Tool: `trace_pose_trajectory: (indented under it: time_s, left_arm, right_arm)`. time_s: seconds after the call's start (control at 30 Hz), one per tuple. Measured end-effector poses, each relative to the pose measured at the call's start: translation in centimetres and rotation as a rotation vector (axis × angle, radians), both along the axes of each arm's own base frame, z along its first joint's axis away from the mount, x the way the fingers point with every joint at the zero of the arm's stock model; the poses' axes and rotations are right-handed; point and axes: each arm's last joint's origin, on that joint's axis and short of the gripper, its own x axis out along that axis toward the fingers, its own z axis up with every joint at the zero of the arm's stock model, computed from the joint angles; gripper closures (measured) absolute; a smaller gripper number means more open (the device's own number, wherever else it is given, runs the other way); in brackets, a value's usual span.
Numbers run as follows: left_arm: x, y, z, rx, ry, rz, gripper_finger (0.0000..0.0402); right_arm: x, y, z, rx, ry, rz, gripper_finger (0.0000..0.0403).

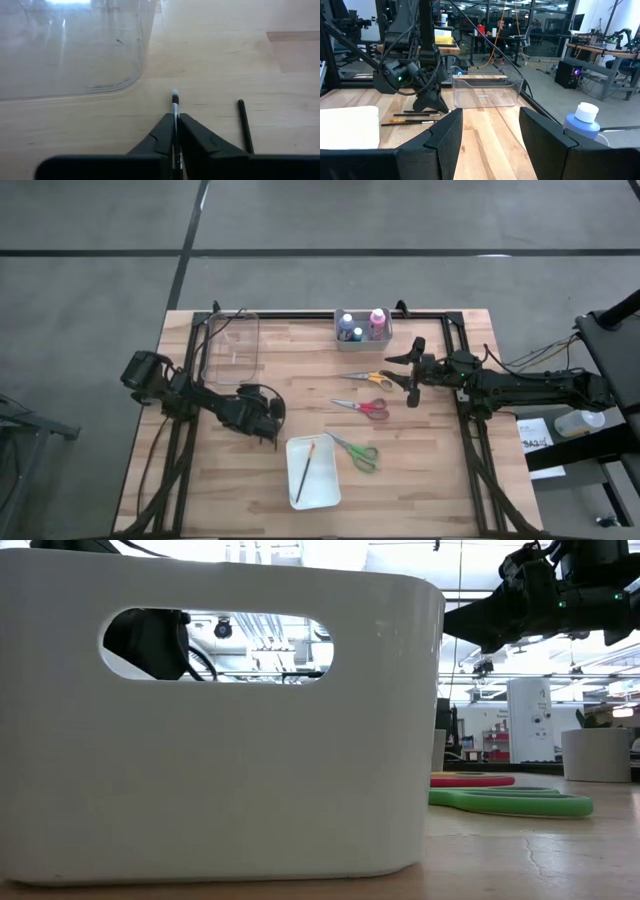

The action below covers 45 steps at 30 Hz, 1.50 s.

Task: Pick & Place Paint Supplies
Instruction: Put the left silver eyeshadow brush into the gray bin

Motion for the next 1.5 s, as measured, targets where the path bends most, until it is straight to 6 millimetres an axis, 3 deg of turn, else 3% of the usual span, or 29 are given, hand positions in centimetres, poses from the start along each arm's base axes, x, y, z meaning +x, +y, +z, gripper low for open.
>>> trace_pose_trajectory:
  time_s: [0.1,0.87,1.5]
  left_arm:
    - [0.0,0.0,0.0,-0.001,-0.006,0.003,0.0391]
    - [0.0,0.0,0.5,-0.031,-0.020,0.002,0.0376]
    - [-0.2,-0.2,1.7,-0.176,-0.030,0.006,0.0376]
  right_arm:
    - [0.0,0.0,0.0,0.000,0.000,0.000,0.0209]
    - [0.0,0.0,0.0,0.000,0.000,0.000,0.0209]
    - [0.0,0.0,0.0,0.000,0.000,0.000,0.0209]
